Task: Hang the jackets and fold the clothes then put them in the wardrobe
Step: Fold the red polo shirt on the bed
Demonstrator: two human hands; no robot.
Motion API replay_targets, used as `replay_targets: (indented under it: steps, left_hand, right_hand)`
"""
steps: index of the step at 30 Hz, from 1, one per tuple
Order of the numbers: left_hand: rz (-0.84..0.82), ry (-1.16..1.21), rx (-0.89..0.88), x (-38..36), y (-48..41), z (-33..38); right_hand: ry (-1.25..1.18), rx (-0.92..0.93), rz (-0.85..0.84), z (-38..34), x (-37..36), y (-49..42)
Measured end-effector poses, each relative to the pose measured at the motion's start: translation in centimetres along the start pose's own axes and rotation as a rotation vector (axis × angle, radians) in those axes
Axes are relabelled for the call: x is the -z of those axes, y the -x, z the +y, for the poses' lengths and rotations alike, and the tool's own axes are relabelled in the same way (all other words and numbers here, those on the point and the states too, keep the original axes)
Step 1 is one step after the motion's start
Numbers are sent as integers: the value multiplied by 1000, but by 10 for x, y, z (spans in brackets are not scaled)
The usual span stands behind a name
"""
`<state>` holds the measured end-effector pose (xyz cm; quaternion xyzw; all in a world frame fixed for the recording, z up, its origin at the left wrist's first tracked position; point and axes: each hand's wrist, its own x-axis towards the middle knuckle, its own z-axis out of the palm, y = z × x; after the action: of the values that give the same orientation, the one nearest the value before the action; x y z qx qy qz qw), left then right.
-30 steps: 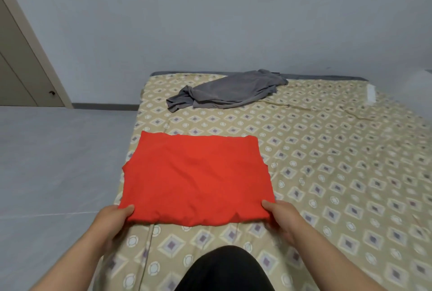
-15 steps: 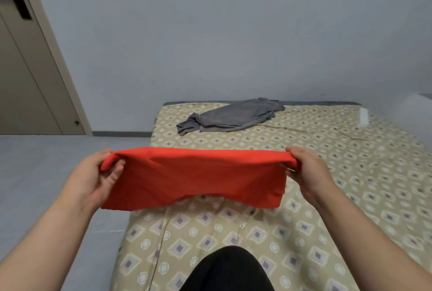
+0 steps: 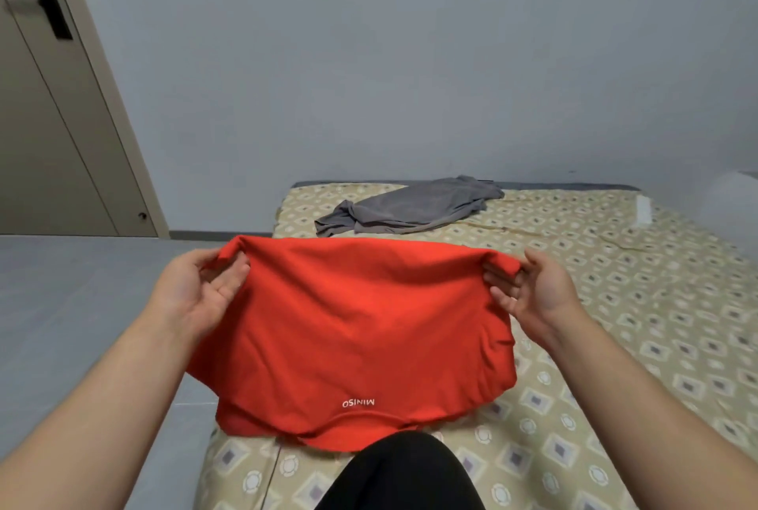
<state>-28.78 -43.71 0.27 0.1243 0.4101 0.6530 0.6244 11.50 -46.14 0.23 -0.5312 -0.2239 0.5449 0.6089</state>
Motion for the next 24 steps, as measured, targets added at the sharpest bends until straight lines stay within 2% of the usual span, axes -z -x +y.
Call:
replay_targets:
  steps: [4,12,16,20,22,24]
  left_hand:
    - [73,-129,99,5,-33,-20]
    - [92,-392,112,6,-102,-39]
    - [180,-541,77,44,-116,-66]
    - [299,-956,-27,99,-116,-91]
    - [271,-1079,25,120,-112,-103]
    - [200,-1081,109,133,-109,-110]
  right_hand:
    - [97,-116,24,27,-4,-34]
    - [287,-92,71,46,-18,-92]
    - [526,-72,43,79,-3,-100]
    - [905,-59,79,122,26,-97]
    - [979,-122,90,139,37,-95]
    - [1024,-98,116,149,44,-95]
